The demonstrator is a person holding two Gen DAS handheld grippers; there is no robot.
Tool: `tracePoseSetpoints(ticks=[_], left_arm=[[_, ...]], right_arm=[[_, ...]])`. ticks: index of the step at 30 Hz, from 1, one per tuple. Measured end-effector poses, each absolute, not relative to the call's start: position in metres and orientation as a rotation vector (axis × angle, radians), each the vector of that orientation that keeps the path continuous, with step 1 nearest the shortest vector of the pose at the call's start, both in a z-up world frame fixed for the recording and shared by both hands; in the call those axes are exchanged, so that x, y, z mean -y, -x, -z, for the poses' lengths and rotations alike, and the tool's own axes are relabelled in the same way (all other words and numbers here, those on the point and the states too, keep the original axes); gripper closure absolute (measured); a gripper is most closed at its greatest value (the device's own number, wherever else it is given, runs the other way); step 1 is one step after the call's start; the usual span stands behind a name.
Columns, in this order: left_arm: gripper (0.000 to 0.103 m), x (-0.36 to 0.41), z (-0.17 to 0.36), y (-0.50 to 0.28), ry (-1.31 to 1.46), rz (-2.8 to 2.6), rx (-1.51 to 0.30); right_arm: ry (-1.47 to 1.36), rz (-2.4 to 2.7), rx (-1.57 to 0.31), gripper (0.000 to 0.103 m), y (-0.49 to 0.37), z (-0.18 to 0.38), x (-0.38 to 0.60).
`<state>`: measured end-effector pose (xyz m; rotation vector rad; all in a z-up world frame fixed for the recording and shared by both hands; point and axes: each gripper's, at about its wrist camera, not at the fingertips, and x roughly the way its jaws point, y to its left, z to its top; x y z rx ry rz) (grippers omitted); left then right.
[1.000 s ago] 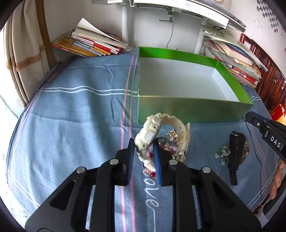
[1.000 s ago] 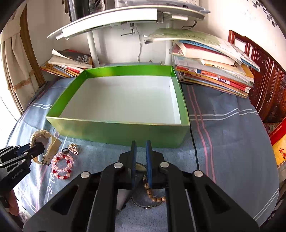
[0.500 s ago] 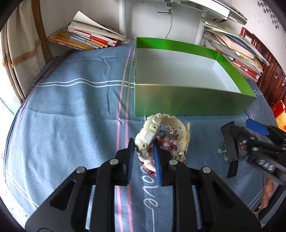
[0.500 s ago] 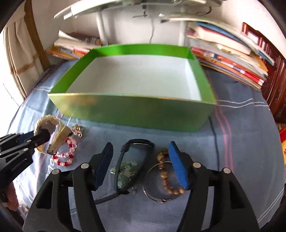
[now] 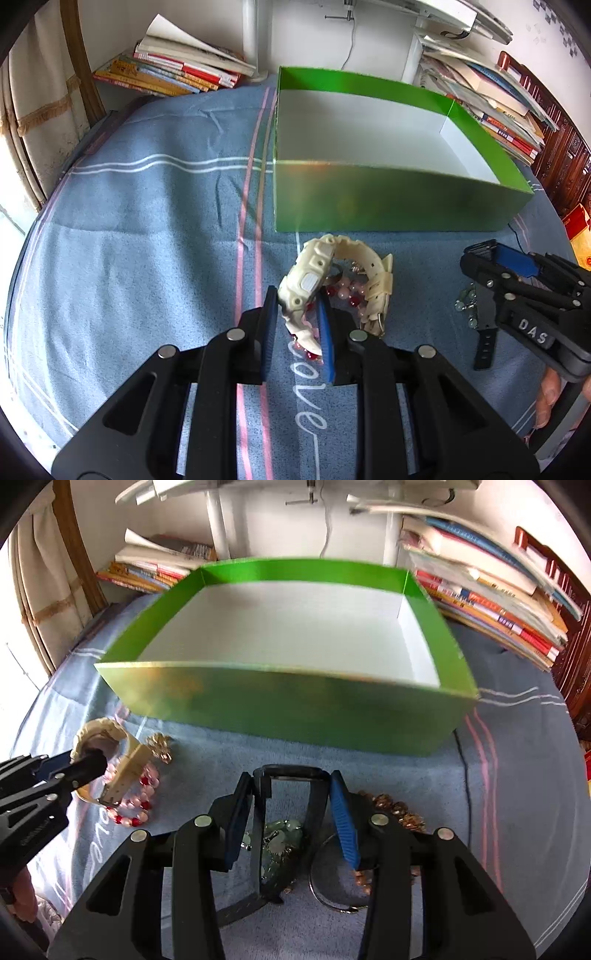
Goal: Organize jewelry
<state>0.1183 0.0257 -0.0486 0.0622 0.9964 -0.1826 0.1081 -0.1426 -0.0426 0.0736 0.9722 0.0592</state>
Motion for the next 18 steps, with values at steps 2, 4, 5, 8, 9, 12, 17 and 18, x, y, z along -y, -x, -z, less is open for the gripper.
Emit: tracePoseSetpoints(ticks=[2, 4, 5, 8, 9, 12, 17, 18], left_arm=[[0.082, -0.025, 0.041, -0.117, -0.064, 0.191, -0.978], [0.082, -0.022, 0.03, -0.116, -0.071, 0.203, -0.954], [0.082, -0.021, 0.026, -0.116, -0.074, 0.208, -0.944], [0.082, -0.016, 0.006, -0.118, -0.087, 0.226, -0.898], [0.082, -0.014, -0.003, -0.119, -0.092, 0.227, -0.878], [0.082, -0.011, -0.023, -0.124, -0.098, 0.226, -0.828], [0.082, -0.003, -0.045, -0.144, -0.088, 0.239, -0.795], [0.082, -0.001, -0.047, -0.15, -0.088, 0.241, -0.796]], right_arm=[[-0.081, -0.061, -0.948, 0.06, -0.107, 0.032, 0.146], [-0.088, -0.064, -0.915, 0.06, -0.105, 0.019, 0.15], [-0.093, -0.064, -0.895, 0.06, -0.105, 0.011, 0.153], [-0.101, -0.058, -0.829, 0.06, -0.104, -0.013, 0.161], [-0.104, -0.05, -0.807, 0.06, -0.105, -0.021, 0.164], [-0.126, -0.043, -0.756, 0.06, -0.108, -0.04, 0.174], [-0.129, -0.025, -0.694, 0.06, -0.124, -0.067, 0.183], [-0.133, -0.025, -0.689, 0.06, -0.132, -0.069, 0.184]])
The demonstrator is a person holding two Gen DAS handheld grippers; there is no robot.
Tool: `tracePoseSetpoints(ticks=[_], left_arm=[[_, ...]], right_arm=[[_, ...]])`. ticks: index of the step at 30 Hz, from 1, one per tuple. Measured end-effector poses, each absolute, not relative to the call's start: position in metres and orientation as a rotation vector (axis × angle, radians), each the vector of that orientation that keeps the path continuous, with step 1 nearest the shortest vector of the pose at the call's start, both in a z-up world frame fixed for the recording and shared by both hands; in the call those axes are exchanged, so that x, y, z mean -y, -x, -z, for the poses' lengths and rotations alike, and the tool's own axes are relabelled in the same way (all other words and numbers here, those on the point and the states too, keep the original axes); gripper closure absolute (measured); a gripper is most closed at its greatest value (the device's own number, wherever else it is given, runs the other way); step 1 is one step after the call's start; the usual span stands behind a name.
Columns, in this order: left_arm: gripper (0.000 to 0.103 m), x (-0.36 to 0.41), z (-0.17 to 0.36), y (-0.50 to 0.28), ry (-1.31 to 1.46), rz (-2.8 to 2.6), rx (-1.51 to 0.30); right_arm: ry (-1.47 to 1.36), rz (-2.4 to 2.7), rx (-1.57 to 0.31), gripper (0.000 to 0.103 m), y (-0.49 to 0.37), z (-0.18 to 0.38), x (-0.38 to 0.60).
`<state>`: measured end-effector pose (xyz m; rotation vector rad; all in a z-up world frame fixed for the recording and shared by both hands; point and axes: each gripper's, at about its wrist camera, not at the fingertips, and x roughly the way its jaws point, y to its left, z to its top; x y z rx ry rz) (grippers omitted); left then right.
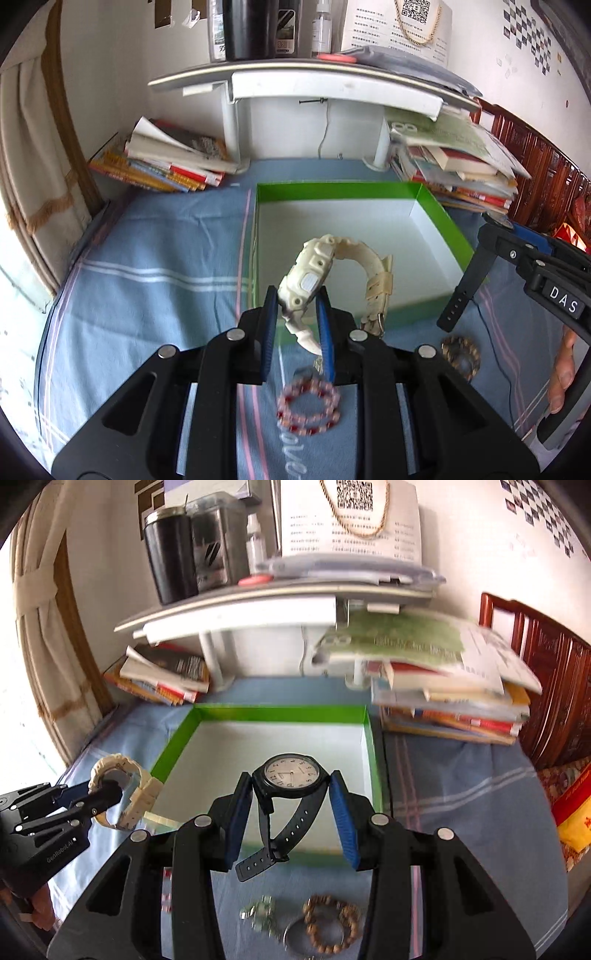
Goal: Organize jewelry
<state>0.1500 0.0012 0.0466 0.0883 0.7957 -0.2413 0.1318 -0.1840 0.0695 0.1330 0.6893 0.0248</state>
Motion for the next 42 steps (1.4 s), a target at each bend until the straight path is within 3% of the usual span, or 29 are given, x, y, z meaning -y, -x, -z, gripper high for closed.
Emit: tracePoseSetpoints(ticks=[10, 12, 13, 15, 18, 21, 25, 31, 37, 39, 40, 41, 42], left_arm=[[0.081, 0.023, 0.0, -0.22, -0.149, 0.192, -0.896], [0.073, 0.022, 0.008, -0.225, -0.137, 0.185, -0.908], [0.068, 0.021, 0.008, -0.223, -0.132, 0.177, -0.903], [0.043, 0.016, 0.002, -0.217, -0.129, 0.159, -0.868], [0.038, 0.002, -0.015, -0.194, -0.141, 0.13, -0.797], [0.021, -0.014, -0.02, -0.169, -0.137, 0.093, -0.774], [0.019, -0.042, 0.003, -0.134, -0.066, 0.059, -0.82], [0.019, -0.045, 0.058, -0.113, -0.073, 0.046, -0.965], [0.019, -0.037, 0.067, -0.096, -0.102, 0.06, -0.947], [0.019, -0.031, 0.069, -0.096, -0.111, 0.074, -0.952], [0.019, -0.029, 0.069, -0.095, -0.119, 0.079, -0.953], [0.019, -0.028, 0.07, -0.095, -0.125, 0.082, -0.954], [0.019, -0.028, 0.07, -0.095, -0.128, 0.084, -0.957]], right_arm=[[-0.128, 0.084, -0.819, 0.059, -0.199, -0.02, 0.186], [-0.117, 0.107, -0.839, 0.058, -0.202, -0.013, 0.188], [-0.112, 0.114, -0.843, 0.052, -0.202, -0.013, 0.189], [-0.109, 0.111, -0.82, 0.041, -0.191, -0.021, 0.191], [-0.099, 0.115, -0.777, 0.036, -0.165, -0.035, 0.197], [-0.124, 0.111, -0.763, 0.036, -0.128, -0.038, 0.21], [-0.174, 0.175, -0.824, 0.036, -0.083, -0.012, 0.228], [-0.165, 0.114, -0.94, 0.056, -0.05, 0.034, 0.215], [-0.169, 0.129, -0.943, 0.057, -0.05, 0.05, 0.209], [-0.17, 0.138, -0.957, 0.065, -0.056, 0.056, 0.208], [-0.175, 0.134, -0.965, 0.073, -0.059, 0.058, 0.207], [-0.182, 0.124, -0.968, 0.089, -0.059, 0.061, 0.208], [-0.193, 0.106, -0.976, 0.094, -0.061, 0.063, 0.207]])
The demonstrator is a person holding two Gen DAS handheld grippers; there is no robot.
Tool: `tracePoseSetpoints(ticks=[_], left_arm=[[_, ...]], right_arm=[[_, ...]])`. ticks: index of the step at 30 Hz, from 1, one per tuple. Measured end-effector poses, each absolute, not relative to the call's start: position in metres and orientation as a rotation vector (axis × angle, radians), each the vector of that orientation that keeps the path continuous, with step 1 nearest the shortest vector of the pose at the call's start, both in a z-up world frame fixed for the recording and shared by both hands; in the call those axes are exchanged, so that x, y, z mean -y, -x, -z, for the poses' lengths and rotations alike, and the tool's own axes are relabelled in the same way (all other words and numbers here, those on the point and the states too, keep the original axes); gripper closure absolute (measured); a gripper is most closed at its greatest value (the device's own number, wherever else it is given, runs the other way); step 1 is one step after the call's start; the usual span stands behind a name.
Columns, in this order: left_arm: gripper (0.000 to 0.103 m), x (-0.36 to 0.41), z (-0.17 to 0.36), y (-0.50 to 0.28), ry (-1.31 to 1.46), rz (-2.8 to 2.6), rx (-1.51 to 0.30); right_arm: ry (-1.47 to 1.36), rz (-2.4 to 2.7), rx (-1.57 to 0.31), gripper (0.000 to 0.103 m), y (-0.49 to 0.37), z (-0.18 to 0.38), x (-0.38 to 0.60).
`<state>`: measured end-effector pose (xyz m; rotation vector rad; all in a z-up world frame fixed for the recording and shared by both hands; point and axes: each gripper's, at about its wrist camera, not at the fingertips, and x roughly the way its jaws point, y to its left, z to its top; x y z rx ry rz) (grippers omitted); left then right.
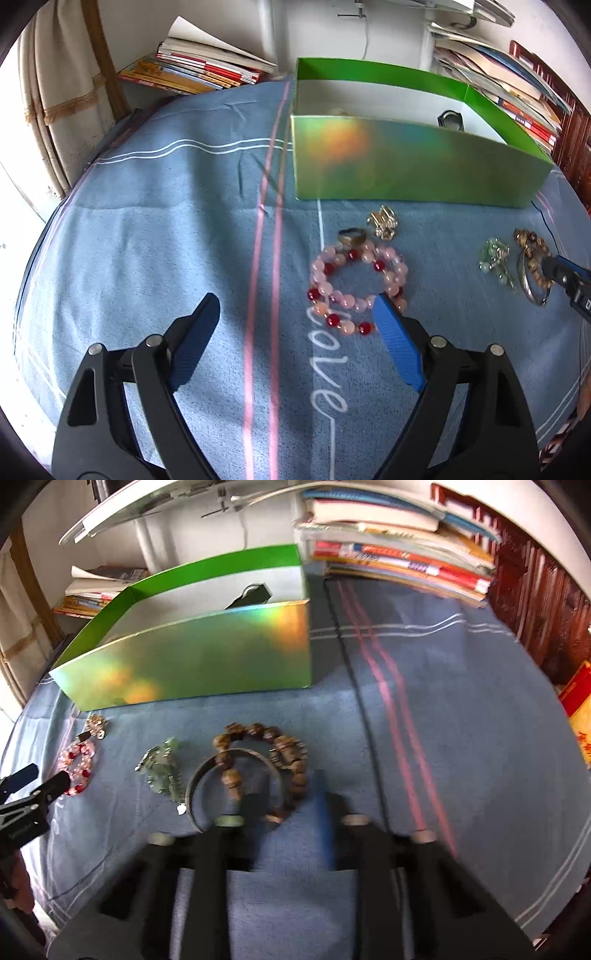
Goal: Organize jewelry
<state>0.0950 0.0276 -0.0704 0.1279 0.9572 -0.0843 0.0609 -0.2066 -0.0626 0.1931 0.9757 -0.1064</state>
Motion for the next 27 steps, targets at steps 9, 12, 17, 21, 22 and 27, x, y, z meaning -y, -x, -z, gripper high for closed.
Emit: tracePoseSetpoints(ticks=[9, 12, 17, 21, 22, 27], left_arm=[[0.019, -0.033, 0.076, -0.103, -0.092, 0.092, -0.981], [0.019, -0.029, 0.074, -0.101, -0.098, 0.1, -0.98], [0.019, -0.024, 0.07, -0.095, -0.108, 0.123, -0.97], [0.019, -0.023, 0.068, -0.09, -0.118, 0.13, -0.963], [0.019, -0.023, 0.068, -0.089, -0.12, 0.129, -0.964], [0.019, -0.023, 0.071, -0.088, -0.122, 0.123, -0.974]], right_arm=[[-0.211, 0.01, -0.878, 0.095, -0.053, 0.027, 0.194], [-0.202, -0.058, -0.835, 0.095, -0.046, 0.009, 0.18], [-0.176, -0.165, -0.84, 0.095, -0.044, 0.004, 0.154], [-0.143, -0.176, -0.902, 0.088, -0.046, 0.021, 0.139], [-0.133, -0.153, -0.917, 0.078, -0.046, 0.025, 0.139], [-0.12, -0.066, -0.968, 0.072, -0.045, 0.044, 0.149]])
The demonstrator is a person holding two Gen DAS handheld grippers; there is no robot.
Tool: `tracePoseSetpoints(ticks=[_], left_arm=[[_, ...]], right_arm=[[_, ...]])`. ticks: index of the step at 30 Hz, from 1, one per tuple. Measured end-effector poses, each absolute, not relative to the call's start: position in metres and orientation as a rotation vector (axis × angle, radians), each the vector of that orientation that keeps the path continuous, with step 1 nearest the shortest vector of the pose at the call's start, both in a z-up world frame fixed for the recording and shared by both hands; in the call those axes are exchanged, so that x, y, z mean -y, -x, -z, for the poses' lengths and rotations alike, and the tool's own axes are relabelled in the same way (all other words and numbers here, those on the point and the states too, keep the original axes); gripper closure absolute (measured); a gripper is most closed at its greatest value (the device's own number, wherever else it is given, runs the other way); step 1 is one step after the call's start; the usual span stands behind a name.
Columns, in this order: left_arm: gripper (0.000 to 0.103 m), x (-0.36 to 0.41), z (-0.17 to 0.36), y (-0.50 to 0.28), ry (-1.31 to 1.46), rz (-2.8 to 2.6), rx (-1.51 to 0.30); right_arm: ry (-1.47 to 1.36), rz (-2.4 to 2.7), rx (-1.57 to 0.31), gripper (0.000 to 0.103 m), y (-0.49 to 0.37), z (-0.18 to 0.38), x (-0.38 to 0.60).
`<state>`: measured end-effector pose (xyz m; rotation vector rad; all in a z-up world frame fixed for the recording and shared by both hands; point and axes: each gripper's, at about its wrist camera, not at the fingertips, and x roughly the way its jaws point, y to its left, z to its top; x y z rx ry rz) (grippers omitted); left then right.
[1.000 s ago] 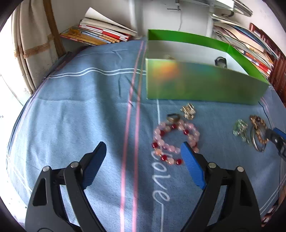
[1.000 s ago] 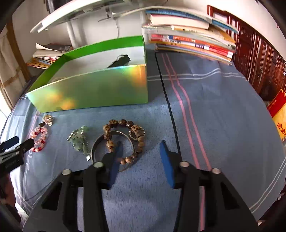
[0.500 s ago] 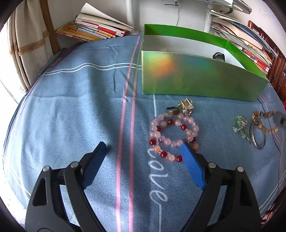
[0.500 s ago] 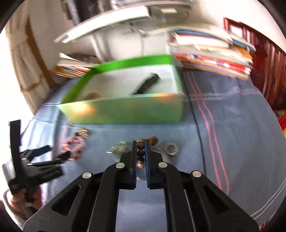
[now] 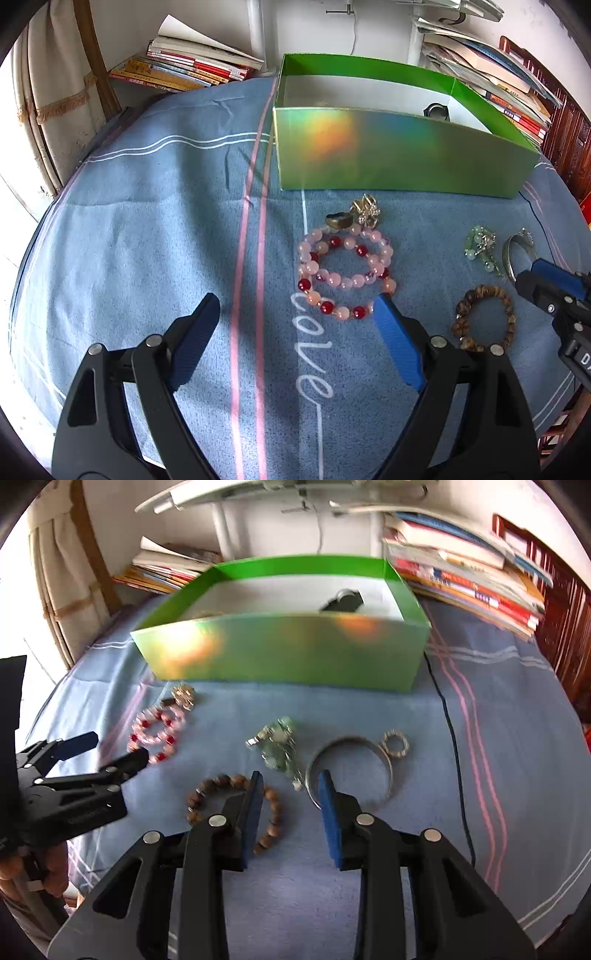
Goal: Organize jewelry
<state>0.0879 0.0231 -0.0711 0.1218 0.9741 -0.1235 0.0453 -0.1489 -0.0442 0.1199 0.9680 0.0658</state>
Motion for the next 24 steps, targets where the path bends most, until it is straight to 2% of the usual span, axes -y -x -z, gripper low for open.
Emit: tracePoseSetpoints(ticks=[7, 14, 17, 21, 24], left_arm=[[0.019, -0.028, 0.072, -0.09, -0.099, 0.119, -0.976], [0.038, -0.036, 0.074, -0.1, -0.065, 0.105, -0.987], [0.038, -0.03, 0.077, -0.1, -0.115, 0.086, -0.964], [0.044, -0.023, 0.076, -0.093, -0.168, 0.09, -0.959], [0.044, -0.025, 0.075, -0.083, -0.194, 0.096, -0.965]], right_arm=[[-0.112, -0.124, -1.005, 0.072, -0.044, 0.055, 0.137], [-0.112, -0.138, -1.012, 0.068, -0.047, 0.059, 0.132], [-0.104, -0.143, -1.009, 0.065, -0.047, 0.059, 0.13], [-0.092, -0.137, -1.006, 0.065, -0.046, 0.059, 0.129], [-0.08, -0.126, -1.007, 0.065, -0.045, 0.059, 0.128]])
